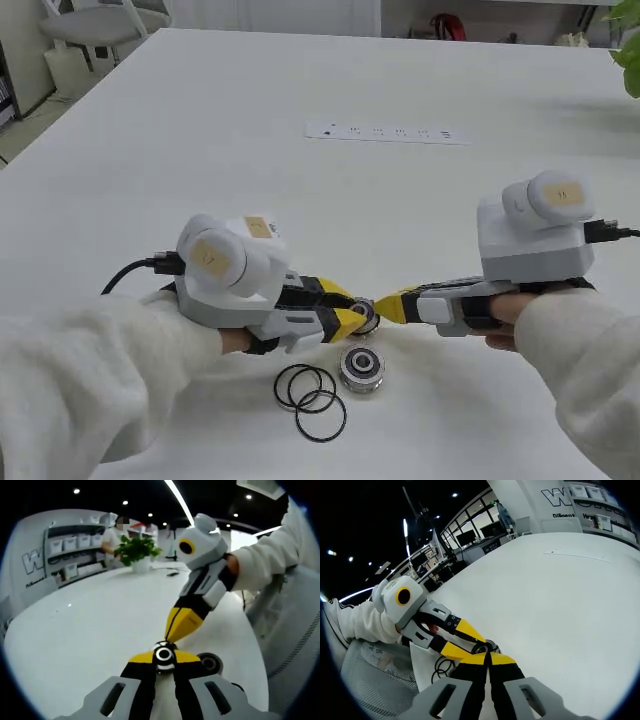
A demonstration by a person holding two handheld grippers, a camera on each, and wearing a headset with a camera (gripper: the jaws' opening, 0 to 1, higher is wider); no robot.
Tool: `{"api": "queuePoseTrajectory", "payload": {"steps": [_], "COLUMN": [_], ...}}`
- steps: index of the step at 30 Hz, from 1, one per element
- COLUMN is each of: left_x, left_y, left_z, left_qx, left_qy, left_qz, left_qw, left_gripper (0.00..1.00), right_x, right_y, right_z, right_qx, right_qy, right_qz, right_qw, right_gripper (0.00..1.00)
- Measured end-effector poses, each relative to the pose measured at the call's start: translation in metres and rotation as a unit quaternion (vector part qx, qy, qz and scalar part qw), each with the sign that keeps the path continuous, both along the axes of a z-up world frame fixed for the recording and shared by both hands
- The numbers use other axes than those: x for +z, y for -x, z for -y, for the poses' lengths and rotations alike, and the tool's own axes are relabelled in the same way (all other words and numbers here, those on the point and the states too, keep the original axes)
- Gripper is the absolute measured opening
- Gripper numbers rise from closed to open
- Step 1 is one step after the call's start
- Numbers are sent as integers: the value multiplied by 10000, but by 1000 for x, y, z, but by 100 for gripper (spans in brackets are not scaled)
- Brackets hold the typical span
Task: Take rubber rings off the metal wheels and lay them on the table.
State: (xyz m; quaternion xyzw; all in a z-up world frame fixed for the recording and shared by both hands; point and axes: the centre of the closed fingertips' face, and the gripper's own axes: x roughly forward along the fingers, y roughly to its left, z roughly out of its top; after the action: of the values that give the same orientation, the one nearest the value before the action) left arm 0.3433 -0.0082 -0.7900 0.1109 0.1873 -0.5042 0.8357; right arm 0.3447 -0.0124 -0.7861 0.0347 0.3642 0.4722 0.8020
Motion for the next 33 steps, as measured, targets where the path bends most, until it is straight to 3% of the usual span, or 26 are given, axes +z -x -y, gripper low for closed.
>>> {"api": "queuePoseTrajectory", "payload": {"steps": [33], "left_x": [-2], "left_y": [0], "left_z": [3], "left_qx": [-31], "left_qy": [-40], "left_qz": [69], "left_qw": [10000], "left_gripper": [14], "right_x": [4], "right_y": [2], "right_z": [-4], "right_qx": [120], "right_qy": [-55], "right_qz": [58], "right_qw": [9999], "right_gripper": [0]}}
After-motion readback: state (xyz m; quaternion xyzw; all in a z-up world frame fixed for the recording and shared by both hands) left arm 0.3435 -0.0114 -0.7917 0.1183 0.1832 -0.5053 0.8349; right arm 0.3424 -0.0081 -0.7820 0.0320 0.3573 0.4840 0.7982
